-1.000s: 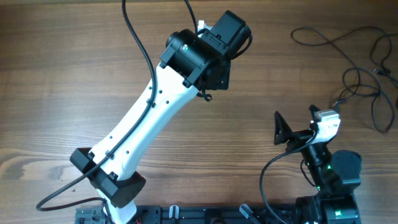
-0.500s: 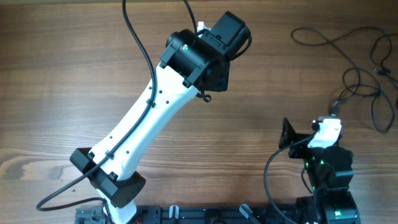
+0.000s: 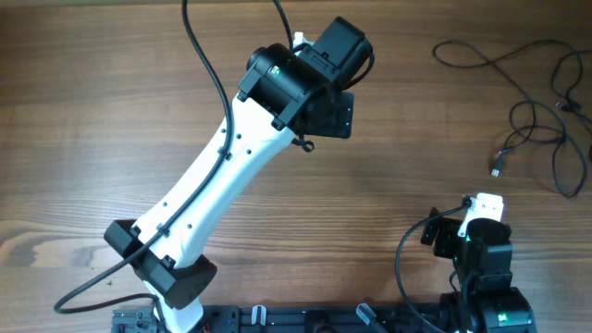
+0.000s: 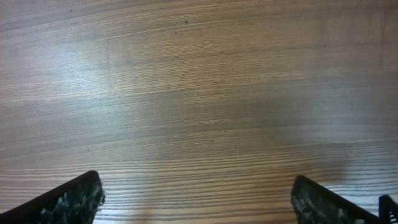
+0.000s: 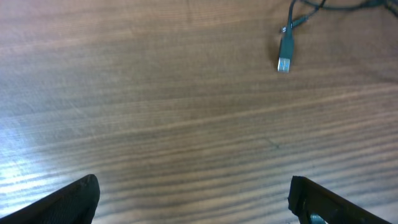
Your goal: Untangle cables
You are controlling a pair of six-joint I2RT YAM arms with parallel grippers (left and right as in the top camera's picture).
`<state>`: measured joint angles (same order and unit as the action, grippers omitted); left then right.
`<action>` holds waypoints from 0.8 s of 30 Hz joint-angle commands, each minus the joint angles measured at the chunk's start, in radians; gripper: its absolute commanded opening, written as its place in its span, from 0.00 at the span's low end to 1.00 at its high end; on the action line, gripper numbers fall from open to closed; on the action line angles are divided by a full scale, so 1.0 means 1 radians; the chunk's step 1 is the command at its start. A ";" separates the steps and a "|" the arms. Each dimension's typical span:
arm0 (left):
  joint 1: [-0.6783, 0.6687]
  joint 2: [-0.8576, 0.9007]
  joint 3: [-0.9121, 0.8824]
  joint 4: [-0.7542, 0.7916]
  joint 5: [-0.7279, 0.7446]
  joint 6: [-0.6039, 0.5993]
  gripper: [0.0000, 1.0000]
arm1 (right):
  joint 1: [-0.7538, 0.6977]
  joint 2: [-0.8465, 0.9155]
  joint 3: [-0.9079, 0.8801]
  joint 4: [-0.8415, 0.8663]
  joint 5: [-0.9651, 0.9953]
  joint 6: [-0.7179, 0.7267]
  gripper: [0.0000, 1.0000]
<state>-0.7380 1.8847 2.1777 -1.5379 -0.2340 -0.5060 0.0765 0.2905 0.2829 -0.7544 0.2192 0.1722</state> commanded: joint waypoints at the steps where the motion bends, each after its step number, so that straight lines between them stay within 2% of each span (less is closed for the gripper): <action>1: -0.005 -0.034 0.001 -0.001 0.005 0.005 1.00 | 0.005 -0.011 -0.003 0.002 0.027 0.011 1.00; 14: -0.005 -0.034 0.001 -0.010 0.006 0.005 1.00 | 0.005 -0.011 -0.003 0.005 0.027 0.011 1.00; 16: -0.005 -0.034 0.001 -0.022 0.058 -0.003 1.00 | 0.005 -0.011 -0.003 0.005 0.027 0.011 1.00; 18: -0.004 -0.034 0.001 -0.013 0.032 0.040 1.00 | 0.005 -0.011 -0.003 0.005 0.027 0.011 1.00; 21: 0.007 -0.034 0.001 0.039 -0.048 0.042 1.00 | 0.005 -0.011 -0.003 0.005 0.027 0.011 1.00; 24: 0.027 -0.034 0.001 0.191 -0.043 0.139 1.00 | 0.005 -0.011 -0.003 0.005 0.027 0.011 1.00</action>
<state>-0.7319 1.8847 2.1773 -1.4441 -0.2432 -0.4660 0.0765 0.2905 0.2829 -0.7547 0.2226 0.1722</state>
